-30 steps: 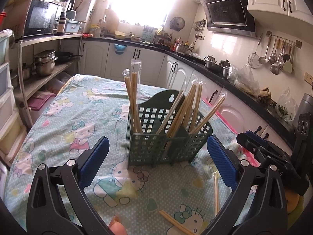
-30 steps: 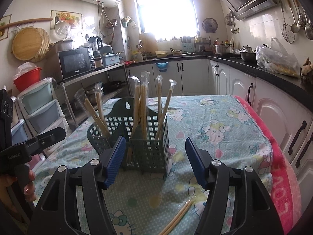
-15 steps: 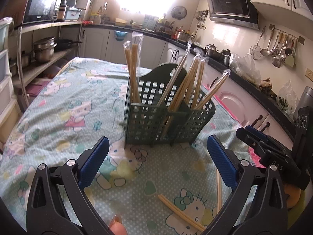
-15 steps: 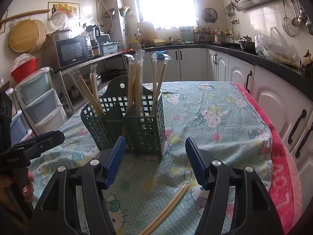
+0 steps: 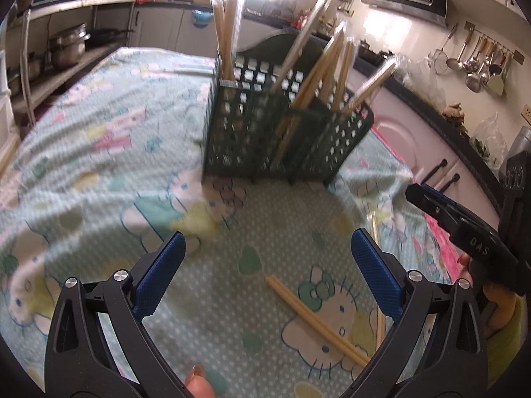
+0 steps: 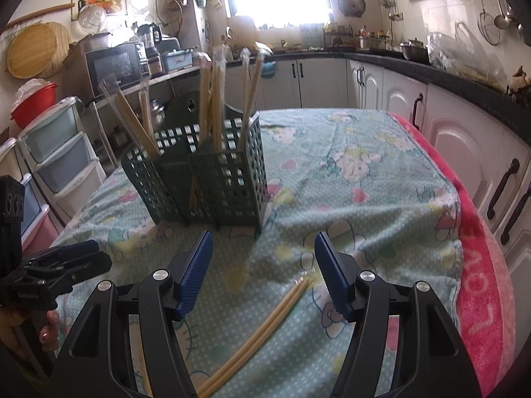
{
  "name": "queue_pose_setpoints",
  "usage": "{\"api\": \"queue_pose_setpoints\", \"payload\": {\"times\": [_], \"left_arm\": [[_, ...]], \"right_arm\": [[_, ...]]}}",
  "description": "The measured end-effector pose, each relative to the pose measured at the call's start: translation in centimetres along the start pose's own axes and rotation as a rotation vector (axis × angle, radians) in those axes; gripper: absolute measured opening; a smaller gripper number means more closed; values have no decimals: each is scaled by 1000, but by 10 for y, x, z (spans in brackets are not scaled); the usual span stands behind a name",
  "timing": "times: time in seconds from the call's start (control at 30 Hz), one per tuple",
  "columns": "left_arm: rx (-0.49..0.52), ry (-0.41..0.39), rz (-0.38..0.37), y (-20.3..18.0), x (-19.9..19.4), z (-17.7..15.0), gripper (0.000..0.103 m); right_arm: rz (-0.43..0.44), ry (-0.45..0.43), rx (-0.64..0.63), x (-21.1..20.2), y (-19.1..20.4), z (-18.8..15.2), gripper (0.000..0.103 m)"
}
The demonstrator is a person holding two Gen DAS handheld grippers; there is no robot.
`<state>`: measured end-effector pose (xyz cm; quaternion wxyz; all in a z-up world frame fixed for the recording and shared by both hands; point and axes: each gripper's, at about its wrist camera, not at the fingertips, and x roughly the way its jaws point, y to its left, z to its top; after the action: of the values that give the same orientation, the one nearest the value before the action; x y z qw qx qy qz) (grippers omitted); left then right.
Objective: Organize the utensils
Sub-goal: 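Lower the left gripper onto a loose wooden chopstick and close on it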
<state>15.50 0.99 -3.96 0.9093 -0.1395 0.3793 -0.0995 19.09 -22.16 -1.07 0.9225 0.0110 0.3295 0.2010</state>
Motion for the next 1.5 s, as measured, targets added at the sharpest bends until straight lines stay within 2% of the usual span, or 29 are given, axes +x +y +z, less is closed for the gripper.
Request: {"api": "queue_pose_setpoints", "payload": {"times": [0.2,0.33,0.43,0.47,0.63,0.73,0.97,1.03,1.07,1.13,1.23,1.37,1.5], "left_arm": [[-1,78,-30,-1,12,-19,89],[-10,121,-58,-3,17,-29,81],[-45,172,-126,-5,22,-36,72],[-52,187,-147,-7,23,-39,72],[-18,210,-156,-23,27,-46,71],[7,210,-132,-29,35,-44,70],[-18,218,-113,-29,52,-27,65],[-30,217,-100,-28,58,-20,53],[-36,217,-90,-27,61,-17,50],[-33,216,-60,-26,68,-11,34],[-28,210,-32,-23,72,-6,20],[-43,210,-49,-16,73,-2,13],[-72,213,-91,-8,71,1,8]], "right_arm": [[-7,57,12,8,-7,-13,61],[-7,106,13,16,-10,-20,61],[2,153,12,26,-10,-25,53],[6,165,14,29,-11,-27,53],[-14,225,28,49,-15,-27,50],[-31,254,51,62,-20,-27,48],[-42,257,75,71,-22,-28,46],[-67,254,73,73,-22,-28,37],[-77,252,72,73,-22,-28,36],[-85,248,72,74,-22,-28,32],[-99,237,74,74,-23,-29,27],[-85,227,101,72,-27,-28,21],[-35,216,163,68,-34,-25,17]]}}
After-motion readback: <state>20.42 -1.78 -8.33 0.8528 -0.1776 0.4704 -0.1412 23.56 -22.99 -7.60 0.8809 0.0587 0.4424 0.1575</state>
